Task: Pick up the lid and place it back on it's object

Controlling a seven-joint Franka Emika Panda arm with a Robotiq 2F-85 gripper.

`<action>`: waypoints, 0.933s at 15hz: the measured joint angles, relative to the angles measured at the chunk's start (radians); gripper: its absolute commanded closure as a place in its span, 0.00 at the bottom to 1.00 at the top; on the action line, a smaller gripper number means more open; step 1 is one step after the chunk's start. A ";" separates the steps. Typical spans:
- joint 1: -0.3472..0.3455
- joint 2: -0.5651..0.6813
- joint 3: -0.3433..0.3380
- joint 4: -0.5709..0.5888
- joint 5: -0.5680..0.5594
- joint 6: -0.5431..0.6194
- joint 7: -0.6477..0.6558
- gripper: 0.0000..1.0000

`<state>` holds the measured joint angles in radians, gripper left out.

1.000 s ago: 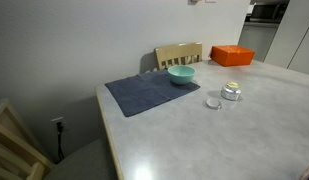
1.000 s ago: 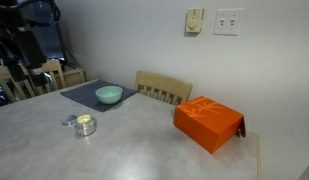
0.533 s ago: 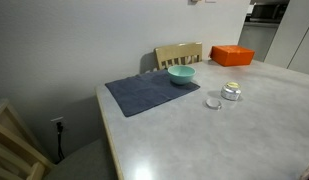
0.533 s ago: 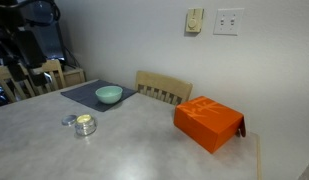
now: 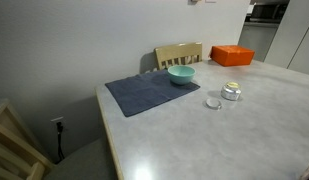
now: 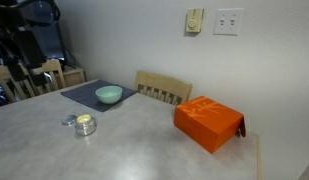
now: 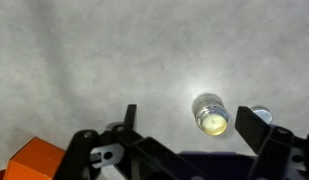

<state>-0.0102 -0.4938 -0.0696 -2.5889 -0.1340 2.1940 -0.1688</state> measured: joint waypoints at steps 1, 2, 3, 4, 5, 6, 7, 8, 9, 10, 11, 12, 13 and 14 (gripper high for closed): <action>0.000 0.000 0.000 0.000 0.000 0.000 0.000 0.00; 0.000 0.001 0.001 0.001 0.000 0.000 0.003 0.00; 0.000 0.004 0.004 0.003 0.000 0.000 0.008 0.00; 0.000 0.013 0.009 0.006 -0.002 0.000 0.020 0.00; 0.000 0.028 0.018 0.012 -0.007 0.001 0.037 0.00; 0.000 0.052 0.030 0.021 -0.012 0.005 0.055 0.00; 0.000 0.082 0.044 0.032 -0.020 0.007 0.075 0.00; 0.001 0.122 0.062 0.047 -0.032 0.009 0.099 0.00; 0.002 0.166 0.082 0.064 -0.042 0.014 0.123 0.00; 0.006 0.214 0.101 0.081 -0.052 0.024 0.145 0.00; 0.012 0.262 0.118 0.097 -0.060 0.038 0.165 0.00; 0.020 0.314 0.134 0.114 -0.067 0.052 0.184 0.00; 0.030 0.365 0.146 0.132 -0.074 0.060 0.197 0.00; 0.042 0.416 0.155 0.151 -0.077 0.068 0.202 0.00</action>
<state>0.0313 -0.0781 0.0857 -2.4374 -0.2108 2.2622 0.0333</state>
